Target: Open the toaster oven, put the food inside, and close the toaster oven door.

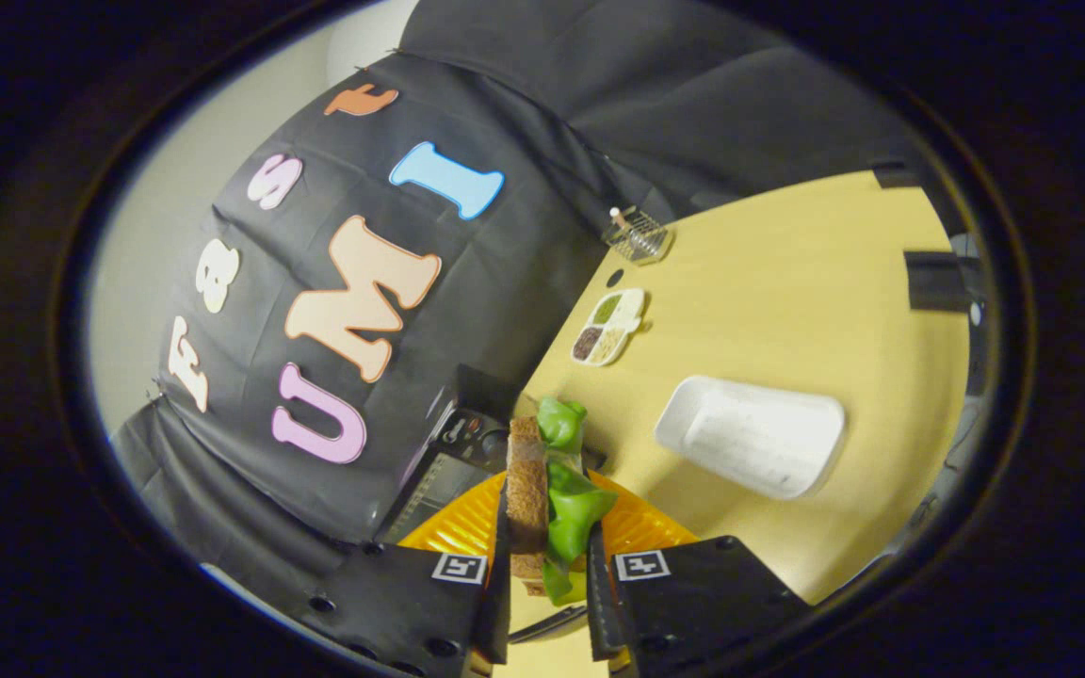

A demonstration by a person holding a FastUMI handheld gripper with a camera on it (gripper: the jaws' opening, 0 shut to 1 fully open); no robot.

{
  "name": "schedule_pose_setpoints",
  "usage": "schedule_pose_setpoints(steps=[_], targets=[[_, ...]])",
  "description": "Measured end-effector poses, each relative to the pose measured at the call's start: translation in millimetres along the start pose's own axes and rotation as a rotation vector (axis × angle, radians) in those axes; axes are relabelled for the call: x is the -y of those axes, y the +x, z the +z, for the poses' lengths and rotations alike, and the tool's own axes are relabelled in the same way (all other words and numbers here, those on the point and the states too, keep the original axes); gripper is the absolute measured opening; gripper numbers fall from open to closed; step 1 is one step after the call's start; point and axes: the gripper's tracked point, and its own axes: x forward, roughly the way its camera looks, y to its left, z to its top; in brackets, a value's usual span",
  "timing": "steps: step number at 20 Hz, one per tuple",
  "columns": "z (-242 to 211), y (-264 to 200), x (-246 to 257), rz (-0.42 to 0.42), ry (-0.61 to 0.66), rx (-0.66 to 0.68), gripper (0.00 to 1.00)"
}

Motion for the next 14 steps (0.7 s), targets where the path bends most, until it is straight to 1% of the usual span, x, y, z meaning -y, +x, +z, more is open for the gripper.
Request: schedule_pose_setpoints(steps=[4, 8, 14], targets=[[-49, 20, -41, 0.025, 0.063, -0.006, 0.35], [-96, 46, -72, 0.039, 0.085, -0.02, 0.35], [-132, 86, -101, 0.044, 0.108, 0.002, 0.35]])
